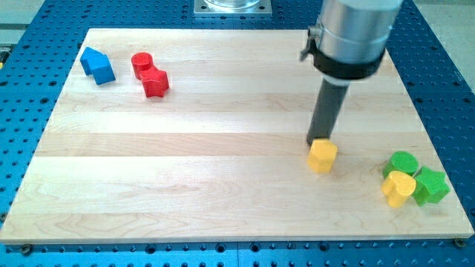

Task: Push the hexagon into the heart

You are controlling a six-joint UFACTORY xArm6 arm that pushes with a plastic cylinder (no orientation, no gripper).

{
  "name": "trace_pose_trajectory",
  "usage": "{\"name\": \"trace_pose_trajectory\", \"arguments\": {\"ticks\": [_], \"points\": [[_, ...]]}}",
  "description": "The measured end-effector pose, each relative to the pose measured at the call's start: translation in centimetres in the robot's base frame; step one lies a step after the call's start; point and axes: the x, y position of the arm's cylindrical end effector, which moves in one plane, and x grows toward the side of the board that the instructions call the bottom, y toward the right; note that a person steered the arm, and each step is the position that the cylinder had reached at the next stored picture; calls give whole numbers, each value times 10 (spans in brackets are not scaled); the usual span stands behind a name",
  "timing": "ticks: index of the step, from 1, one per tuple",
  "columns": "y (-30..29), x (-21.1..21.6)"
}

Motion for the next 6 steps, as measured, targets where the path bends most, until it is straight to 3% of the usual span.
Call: {"name": "trace_pose_trajectory", "arguments": {"ticks": [1, 4, 6], "points": [[2, 9], [-65, 52], [39, 50]]}}
